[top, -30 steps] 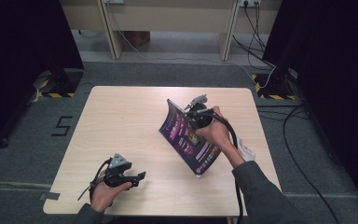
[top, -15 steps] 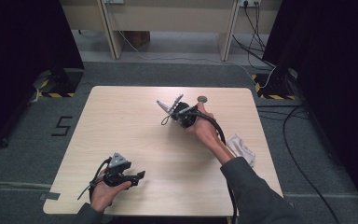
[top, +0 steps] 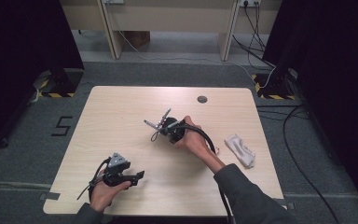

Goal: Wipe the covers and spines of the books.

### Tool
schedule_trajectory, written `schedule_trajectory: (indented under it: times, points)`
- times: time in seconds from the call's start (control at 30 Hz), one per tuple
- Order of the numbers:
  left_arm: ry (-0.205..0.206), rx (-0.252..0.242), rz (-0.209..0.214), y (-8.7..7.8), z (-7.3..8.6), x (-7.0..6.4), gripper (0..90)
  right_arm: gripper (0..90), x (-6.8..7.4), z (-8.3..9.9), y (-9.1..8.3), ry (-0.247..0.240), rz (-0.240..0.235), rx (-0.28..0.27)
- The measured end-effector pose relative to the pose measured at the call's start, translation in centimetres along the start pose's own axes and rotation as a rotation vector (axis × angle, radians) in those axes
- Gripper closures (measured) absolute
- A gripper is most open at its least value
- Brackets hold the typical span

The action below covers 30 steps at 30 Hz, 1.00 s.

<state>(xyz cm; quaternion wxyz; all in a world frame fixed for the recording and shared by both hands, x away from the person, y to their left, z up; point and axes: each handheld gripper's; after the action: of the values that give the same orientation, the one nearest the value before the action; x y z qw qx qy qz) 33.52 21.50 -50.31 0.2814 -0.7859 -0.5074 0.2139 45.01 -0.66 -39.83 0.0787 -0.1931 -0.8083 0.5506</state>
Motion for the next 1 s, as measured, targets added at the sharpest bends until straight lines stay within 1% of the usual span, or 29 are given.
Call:
schedule_trajectory:
  times: [0.03, 0.1, 0.17, 0.2, 0.27, 0.3, 0.4, 0.53, 0.6, 0.7, 0.77, 0.87, 0.9, 0.93, 0.97, 1.0]
  points:
    - [0.004, 0.003, -0.002, 0.0, 0.0, 0.1, 26.6, 83.0, 0.1, 0.1, 0.2, 0.003, -0.011, 0.005]
    - [0.002, 0.000, -0.004, -0.1, 0.0, 0.1, 26.6, 82.7, 0.4, 0.2, 0.5, 0.015, -0.039, -0.009]
    - [0.001, 0.002, -0.011, -0.1, -0.1, 0.3, 26.6, 82.4, 0.7, 0.3, 1.0, 0.010, -0.062, -0.017]
    - [-0.002, 0.001, -0.015, -0.1, -0.1, 0.4, 26.6, 82.3, 0.9, 0.4, 1.3, 0.015, -0.070, -0.015]
    - [-0.001, 0.002, -0.017, -0.1, 0.0, 0.5, 26.6, 81.8, 1.3, 0.4, 1.8, 0.009, -0.083, -0.009]
    - [-0.003, 0.003, -0.018, -0.1, 0.0, 0.5, 26.6, 81.7, 1.4, 0.5, 2.0, 0.018, -0.094, -0.017]
    - [-0.003, 0.004, -0.020, -0.1, 0.0, 0.6, 26.6, 80.8, 1.5, 0.7, 2.7, 0.020, -0.112, -0.022]
    - [-0.006, 0.004, -0.023, -0.1, 0.0, 0.5, 26.6, 78.6, 1.8, 1.1, 3.3, 0.044, -0.140, -0.031]
    - [-0.001, 0.006, -0.022, -0.1, 0.0, 0.5, 26.6, 77.1, 2.0, 1.2, 3.7, 0.033, -0.149, -0.026]
    - [-0.004, 0.004, -0.023, -0.1, 0.0, 0.5, 26.6, 75.1, 2.3, 1.4, 4.2, 0.038, -0.165, -0.031]
    - [-0.002, 0.005, -0.024, -0.1, 0.0, 0.5, 26.6, 73.3, 2.6, 1.7, 4.7, 0.060, -0.181, -0.035]
    - [-0.005, 0.003, -0.025, -0.1, 0.0, 0.6, 26.6, 69.7, 2.9, 2.1, 5.6, 0.071, -0.206, -0.045]
    - [-0.004, 0.003, -0.025, -0.1, 0.0, 0.6, 26.6, 68.9, 3.1, 2.3, 5.9, 0.086, -0.217, -0.048]
    - [-0.003, 0.004, -0.025, -0.1, 0.0, 0.5, 26.6, 68.1, 3.1, 2.4, 6.1, 0.092, -0.224, -0.049]
    - [-0.003, 0.003, -0.024, -0.1, 0.0, 0.5, 26.6, 67.1, 3.0, 2.5, 6.2, 0.087, -0.227, -0.057]
    - [-0.004, 0.003, -0.025, -0.1, 0.0, 0.5, 26.6, 66.2, 3.0, 2.5, 6.2, 0.102, -0.240, -0.067]
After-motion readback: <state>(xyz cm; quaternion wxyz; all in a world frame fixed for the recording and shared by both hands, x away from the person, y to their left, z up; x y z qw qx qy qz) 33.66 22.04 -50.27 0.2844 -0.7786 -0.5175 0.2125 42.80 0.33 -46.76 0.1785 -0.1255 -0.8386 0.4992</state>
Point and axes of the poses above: each handheld gripper's, and its own axes: y roughly forward along the jaws, z roughly out of its underside, x roughly to its left, and after that the axes turned 11 degrees about -z, right-handed
